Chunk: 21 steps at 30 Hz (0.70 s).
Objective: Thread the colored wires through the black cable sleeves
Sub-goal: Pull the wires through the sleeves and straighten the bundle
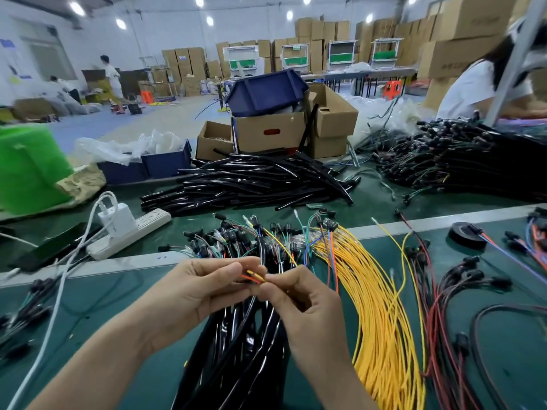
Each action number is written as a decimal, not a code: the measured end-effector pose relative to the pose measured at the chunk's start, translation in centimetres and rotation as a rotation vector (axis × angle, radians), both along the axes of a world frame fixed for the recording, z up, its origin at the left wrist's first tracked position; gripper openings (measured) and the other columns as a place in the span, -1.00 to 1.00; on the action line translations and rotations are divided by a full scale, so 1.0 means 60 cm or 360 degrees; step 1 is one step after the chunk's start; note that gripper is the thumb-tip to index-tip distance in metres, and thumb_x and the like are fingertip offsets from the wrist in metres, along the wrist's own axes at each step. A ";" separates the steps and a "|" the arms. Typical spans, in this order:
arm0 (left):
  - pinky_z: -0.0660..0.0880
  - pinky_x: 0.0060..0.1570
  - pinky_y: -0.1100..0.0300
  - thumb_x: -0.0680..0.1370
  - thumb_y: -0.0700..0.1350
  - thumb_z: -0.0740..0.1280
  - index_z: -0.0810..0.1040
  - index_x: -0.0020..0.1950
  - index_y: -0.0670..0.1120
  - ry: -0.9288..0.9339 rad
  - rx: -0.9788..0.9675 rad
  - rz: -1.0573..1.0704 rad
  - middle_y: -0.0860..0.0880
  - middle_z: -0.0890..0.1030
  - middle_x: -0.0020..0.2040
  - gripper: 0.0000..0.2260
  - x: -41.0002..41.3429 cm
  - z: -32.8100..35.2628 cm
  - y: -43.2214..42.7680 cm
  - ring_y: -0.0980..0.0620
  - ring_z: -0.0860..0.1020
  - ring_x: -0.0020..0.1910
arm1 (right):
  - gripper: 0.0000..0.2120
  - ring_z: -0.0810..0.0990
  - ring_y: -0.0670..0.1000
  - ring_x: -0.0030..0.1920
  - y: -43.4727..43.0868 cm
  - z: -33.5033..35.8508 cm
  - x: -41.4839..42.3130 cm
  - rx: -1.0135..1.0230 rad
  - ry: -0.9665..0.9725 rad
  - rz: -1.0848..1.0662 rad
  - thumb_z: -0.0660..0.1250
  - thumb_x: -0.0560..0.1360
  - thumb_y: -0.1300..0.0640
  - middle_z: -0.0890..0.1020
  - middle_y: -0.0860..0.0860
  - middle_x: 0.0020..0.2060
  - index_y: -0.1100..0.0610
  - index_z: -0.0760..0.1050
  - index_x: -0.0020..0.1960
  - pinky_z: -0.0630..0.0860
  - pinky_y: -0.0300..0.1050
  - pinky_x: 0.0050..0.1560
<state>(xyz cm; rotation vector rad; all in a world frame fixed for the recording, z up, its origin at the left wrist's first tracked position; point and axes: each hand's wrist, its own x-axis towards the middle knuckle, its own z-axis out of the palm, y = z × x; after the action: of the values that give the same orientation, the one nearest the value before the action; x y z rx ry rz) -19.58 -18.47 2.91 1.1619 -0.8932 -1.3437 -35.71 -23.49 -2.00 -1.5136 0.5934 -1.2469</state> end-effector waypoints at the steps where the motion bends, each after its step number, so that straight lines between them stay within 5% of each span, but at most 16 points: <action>1: 0.58 -0.15 0.31 0.11 0.04 0.66 0.68 0.04 -0.17 0.0075 0.0030 -0.0032 -0.20 0.65 0.07 -0.43 0.004 0.001 -0.001 -0.04 0.67 -0.04 | -0.89 0.62 -0.07 -0.34 -0.003 0.004 -0.003 0.0102 -0.0058 0.0110 0.45 0.42 0.27 0.68 0.03 -0.33 0.09 0.60 -0.21 0.49 -0.32 -0.25; 3: 0.58 -0.25 0.32 0.03 0.00 0.69 0.69 0.00 -0.19 0.0228 0.0048 -0.0027 -0.19 0.67 0.04 -0.40 0.005 -0.007 -0.005 0.04 0.67 -0.21 | -0.91 0.55 -0.16 -0.46 -0.008 0.013 -0.009 0.0272 -0.0151 0.0313 0.43 0.40 0.33 0.67 0.09 -0.38 0.18 0.57 -0.22 0.43 -0.41 -0.36; 7: 0.57 -0.33 0.34 -0.04 -0.07 0.72 0.70 -0.08 -0.20 0.0520 0.0019 0.0007 -0.18 0.69 -0.07 -0.41 -0.002 -0.030 -0.020 0.11 0.62 -0.34 | -0.87 0.39 -0.17 -0.57 -0.016 0.028 -0.020 0.0463 -0.0173 0.0512 0.44 0.27 0.10 0.67 0.11 -0.40 0.15 0.58 -0.25 0.29 -0.38 -0.52; 10: 0.56 -0.03 0.35 0.37 -0.13 0.55 0.68 0.01 -0.15 0.0689 -0.0087 -0.0450 -0.10 0.68 0.02 -0.76 0.001 -0.023 -0.036 0.12 0.65 -0.12 | -0.94 0.31 -0.10 -0.58 -0.024 0.036 -0.022 0.0530 -0.0219 0.0519 0.44 0.26 0.11 0.63 0.21 -0.40 0.10 0.62 -0.32 0.24 -0.32 -0.56; 12: 0.53 -0.01 0.33 0.40 -0.14 0.52 0.68 -0.05 -0.13 0.0623 -0.0040 -0.0515 -0.07 0.68 -0.04 -0.84 0.002 -0.022 -0.043 0.12 0.64 -0.15 | -0.95 0.32 -0.08 -0.59 -0.026 0.034 -0.025 0.0563 -0.0239 0.0503 0.44 0.26 0.13 0.58 0.36 -0.37 0.11 0.62 -0.32 0.26 -0.30 -0.58; 15: 0.59 -0.20 0.30 0.14 -0.12 0.67 0.69 -0.21 -0.17 0.0391 0.0113 -0.0275 -0.10 0.66 -0.22 -0.68 0.000 -0.024 -0.047 0.12 0.60 -0.37 | -0.94 0.36 -0.08 -0.62 -0.025 0.031 -0.029 0.0612 -0.0282 0.0563 0.47 0.25 0.17 0.62 0.24 -0.41 0.14 0.60 -0.33 0.29 -0.33 -0.60; 18: 0.56 -0.24 0.28 0.15 -0.13 0.67 0.68 0.06 -0.05 0.0380 0.0192 -0.0332 -0.04 0.64 -0.27 -0.50 -0.013 -0.011 -0.056 0.13 0.56 -0.40 | -0.85 0.40 -0.09 -0.63 -0.029 0.026 -0.030 0.0772 -0.0341 0.0598 0.59 0.19 0.29 0.64 0.19 -0.43 0.15 0.63 -0.38 0.28 -0.35 -0.61; 21: 0.54 -0.21 0.29 0.16 -0.14 0.66 0.59 0.23 0.03 0.0376 0.0201 -0.0419 0.00 0.63 -0.28 -0.35 -0.033 -0.001 -0.075 0.15 0.53 -0.41 | -0.95 0.39 -0.04 -0.54 -0.038 0.023 -0.026 0.0850 -0.0438 0.0515 0.50 0.15 0.18 0.66 0.21 -0.41 0.11 0.65 -0.39 0.26 -0.35 -0.58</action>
<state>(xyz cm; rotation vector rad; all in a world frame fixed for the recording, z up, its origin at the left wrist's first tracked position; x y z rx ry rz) -21.56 -22.98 2.84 0.9774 -0.8183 -1.7339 -37.28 -25.80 -0.63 -0.9279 0.4317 -0.9277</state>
